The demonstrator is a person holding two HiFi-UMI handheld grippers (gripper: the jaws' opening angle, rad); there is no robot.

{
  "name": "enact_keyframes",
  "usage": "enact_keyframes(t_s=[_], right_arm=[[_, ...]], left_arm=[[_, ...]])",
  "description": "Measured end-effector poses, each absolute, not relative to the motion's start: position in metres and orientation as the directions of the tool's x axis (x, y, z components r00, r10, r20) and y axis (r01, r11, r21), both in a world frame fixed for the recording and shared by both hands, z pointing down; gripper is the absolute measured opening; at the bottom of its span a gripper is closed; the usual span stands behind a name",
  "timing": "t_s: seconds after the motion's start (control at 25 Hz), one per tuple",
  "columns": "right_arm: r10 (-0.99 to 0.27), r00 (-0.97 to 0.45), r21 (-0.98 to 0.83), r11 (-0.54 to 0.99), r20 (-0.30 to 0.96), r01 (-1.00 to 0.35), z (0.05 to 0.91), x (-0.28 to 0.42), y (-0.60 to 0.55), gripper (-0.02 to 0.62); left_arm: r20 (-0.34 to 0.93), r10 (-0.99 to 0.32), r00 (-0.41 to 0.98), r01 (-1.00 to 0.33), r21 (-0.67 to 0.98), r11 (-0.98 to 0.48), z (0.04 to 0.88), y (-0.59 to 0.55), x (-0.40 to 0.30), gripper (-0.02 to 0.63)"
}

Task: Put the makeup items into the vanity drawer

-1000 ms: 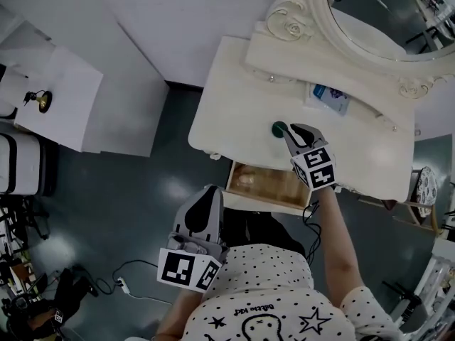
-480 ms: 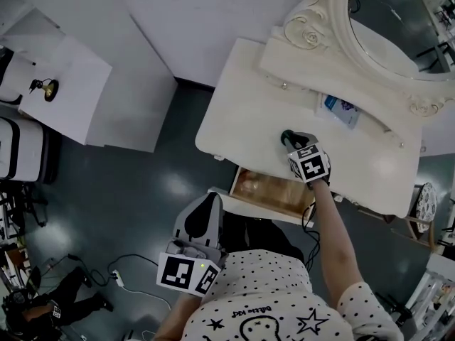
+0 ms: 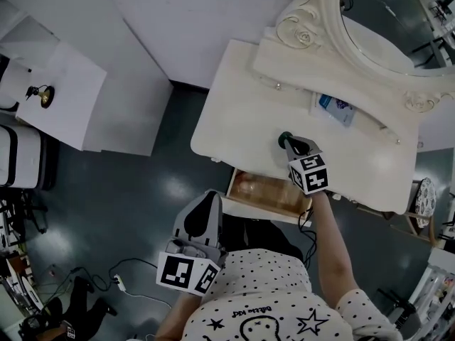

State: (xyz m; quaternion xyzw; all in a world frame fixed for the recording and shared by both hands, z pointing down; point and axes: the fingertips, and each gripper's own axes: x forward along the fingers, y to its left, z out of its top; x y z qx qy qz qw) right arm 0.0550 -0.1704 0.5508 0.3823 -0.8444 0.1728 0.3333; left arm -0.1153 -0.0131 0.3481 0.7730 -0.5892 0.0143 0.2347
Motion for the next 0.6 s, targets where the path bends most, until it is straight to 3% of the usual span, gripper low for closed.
enact_keyframes(t_s=[0.28, 0.6], right_arm=[[-0.658, -0.513, -0.083, 0.568, 0.551, -0.819, 0.487, 0.075, -0.131, 0.008], [-0.791, -0.442, -0.153, 0.419, 0.424, -0.895, 0.435, 0.115, -0.055, 0.008]], left_arm=[[0.278, -0.891, 0.359, -0.902, 0.348, -0.256, 0.344, -0.019, -0.102, -0.003], [0.261, -0.864, 0.430, -0.878, 0.345, -0.332, 0.339, -0.021, -0.084, -0.003]])
